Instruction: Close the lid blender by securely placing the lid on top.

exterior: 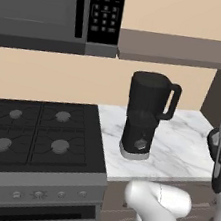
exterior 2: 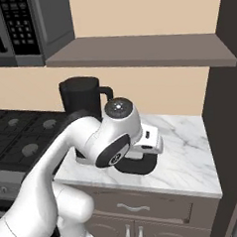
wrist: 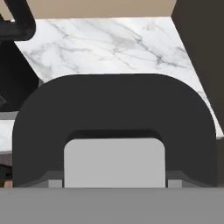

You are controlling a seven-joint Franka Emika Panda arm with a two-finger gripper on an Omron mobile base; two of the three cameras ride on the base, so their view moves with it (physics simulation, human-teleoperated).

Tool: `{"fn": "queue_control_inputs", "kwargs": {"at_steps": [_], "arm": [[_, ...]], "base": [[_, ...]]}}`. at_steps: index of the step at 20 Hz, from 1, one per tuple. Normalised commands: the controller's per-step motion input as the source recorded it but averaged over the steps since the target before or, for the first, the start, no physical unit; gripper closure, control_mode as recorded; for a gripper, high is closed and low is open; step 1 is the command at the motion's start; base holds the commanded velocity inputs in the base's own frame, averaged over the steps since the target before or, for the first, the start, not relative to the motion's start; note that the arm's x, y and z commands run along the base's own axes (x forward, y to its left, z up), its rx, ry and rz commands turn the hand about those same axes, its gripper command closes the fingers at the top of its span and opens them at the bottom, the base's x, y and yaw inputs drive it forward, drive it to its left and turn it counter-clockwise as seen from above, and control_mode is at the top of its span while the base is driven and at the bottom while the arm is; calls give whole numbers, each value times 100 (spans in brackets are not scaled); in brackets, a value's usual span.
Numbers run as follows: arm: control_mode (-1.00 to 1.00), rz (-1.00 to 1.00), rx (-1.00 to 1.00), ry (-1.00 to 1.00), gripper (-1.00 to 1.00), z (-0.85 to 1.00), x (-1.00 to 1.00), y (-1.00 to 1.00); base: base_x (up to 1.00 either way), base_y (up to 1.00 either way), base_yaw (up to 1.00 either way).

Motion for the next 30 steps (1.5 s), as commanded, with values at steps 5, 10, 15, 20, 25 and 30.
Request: {"fn": "queue_control_inputs", "kwargs": {"at_steps": [5,10,15,20,25,30], "arm": [[-100,0,0,2,100,100,-41,0],[-100,0,0,3,100,100,-48,1],[-100,0,0,5,100,100,-57,22],[-100,2,0,0,100,100,-25,58],[-100,5,2,-8,100,91,14,62],[-100,9,2,-15,100,7,19,40]], "base": [[0,0,0],[0,0,0],[0,0,0],[0,0,0],[0,0,0],[0,0,0]]}}
